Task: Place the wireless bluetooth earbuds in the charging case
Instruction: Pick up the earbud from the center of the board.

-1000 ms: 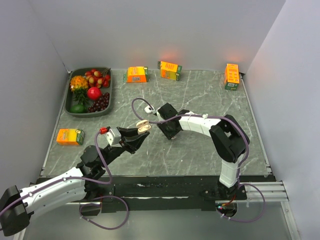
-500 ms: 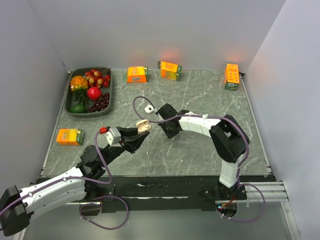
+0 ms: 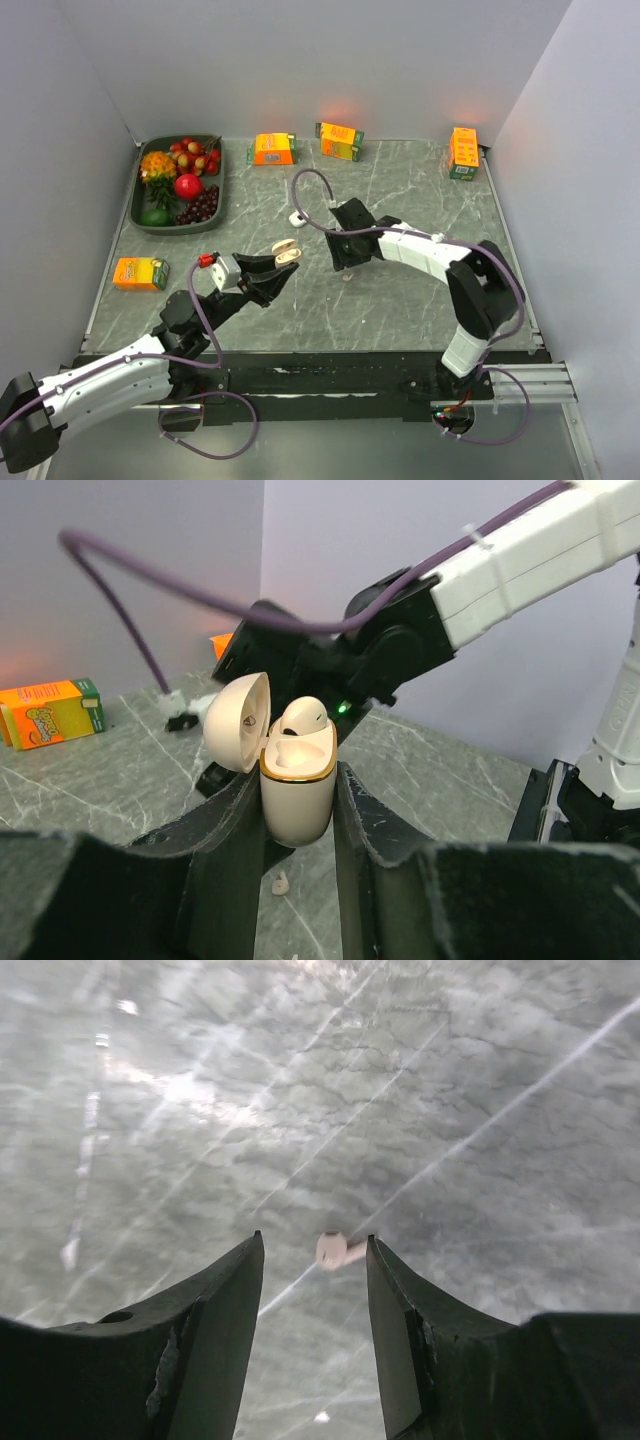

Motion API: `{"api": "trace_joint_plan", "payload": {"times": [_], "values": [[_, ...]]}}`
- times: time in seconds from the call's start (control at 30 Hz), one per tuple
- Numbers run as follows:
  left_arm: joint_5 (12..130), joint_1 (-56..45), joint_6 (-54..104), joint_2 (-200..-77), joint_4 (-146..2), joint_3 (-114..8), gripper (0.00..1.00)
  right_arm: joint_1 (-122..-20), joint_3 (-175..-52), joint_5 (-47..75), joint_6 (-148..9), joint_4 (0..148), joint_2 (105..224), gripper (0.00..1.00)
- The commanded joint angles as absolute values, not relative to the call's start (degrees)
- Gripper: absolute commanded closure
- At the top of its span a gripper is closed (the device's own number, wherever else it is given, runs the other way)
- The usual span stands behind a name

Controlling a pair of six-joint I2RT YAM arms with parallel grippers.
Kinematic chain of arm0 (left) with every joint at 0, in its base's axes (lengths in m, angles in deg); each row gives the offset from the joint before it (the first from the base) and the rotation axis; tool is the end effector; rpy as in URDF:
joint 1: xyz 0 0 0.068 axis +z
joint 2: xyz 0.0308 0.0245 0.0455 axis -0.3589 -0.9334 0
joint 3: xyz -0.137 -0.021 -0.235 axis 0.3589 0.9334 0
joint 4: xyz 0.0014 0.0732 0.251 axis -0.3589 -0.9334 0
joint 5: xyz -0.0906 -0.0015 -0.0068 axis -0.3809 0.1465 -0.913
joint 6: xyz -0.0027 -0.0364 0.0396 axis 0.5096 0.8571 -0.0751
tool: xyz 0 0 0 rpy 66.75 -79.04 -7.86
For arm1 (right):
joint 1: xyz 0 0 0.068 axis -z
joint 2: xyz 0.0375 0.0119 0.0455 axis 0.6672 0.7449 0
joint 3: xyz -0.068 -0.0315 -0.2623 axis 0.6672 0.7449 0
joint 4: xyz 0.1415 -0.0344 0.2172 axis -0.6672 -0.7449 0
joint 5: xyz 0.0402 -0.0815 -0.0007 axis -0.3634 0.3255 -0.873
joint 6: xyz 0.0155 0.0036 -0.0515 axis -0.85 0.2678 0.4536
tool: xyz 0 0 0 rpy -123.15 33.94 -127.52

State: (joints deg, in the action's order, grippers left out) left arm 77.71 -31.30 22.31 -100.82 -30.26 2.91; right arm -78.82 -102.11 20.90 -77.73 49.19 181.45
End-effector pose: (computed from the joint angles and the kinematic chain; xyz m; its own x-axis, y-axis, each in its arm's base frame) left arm 0.0988 -0.1296 0.2814 0.1036 -0.3811 -0.9187 0.8331 0.5378 -0.1292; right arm 0.2789 0.2103 0.1948 -0.8201 -0.2953 -0.4901 -0.4089 0.9016 0.1410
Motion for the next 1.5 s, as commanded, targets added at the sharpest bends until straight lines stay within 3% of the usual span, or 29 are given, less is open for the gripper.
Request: {"api": "trace_joint_plan", "payload": {"times": [0.0, 0.23, 0.47, 0.77, 1.0, 1.1, 1.23, 1.47], "values": [[77.4, -31.4, 22.9, -99.5, -29.3, 0.9, 0.99, -78.8, -99.3, 23.2, -80.7, 49.9, 174.3, 0.46], [77.1, -31.5, 23.3, -99.1, -29.4, 1.0, 0.99, -79.1, -93.5, 22.6, -82.1, 50.0, 172.7, 0.49], [77.5, -31.5, 23.6, -98.0, -30.1, 1.3, 0.99, -80.3, -88.0, 21.9, -84.4, 52.2, 170.4, 0.67], [77.5, -31.5, 23.9, -97.4, -31.0, 1.1, 0.99, -81.1, -92.1, 22.1, -85.1, 54.9, 176.8, 0.78], [77.8, -31.4, 23.9, -97.6, -30.9, 1.4, 0.99, -80.9, -99.2, 23.9, -85.2, 55.5, 183.5, 0.73], [78.0, -31.5, 23.6, -97.5, -31.8, 0.8, 0.99, -80.8, -101.5, 24.0, -83.9, 54.5, 183.1, 0.66], [78.5, -31.5, 23.2, -96.7, -32.1, 1.3, 0.99, -80.8, -101.3, 24.9, -80.1, 53.8, 178.8, 0.50], [78.1, -31.5, 23.6, -97.4, -31.4, 1.4, 0.99, -80.8, -100.4, 27.1, -74.3, 54.3, 180.7, 0.47]]}}
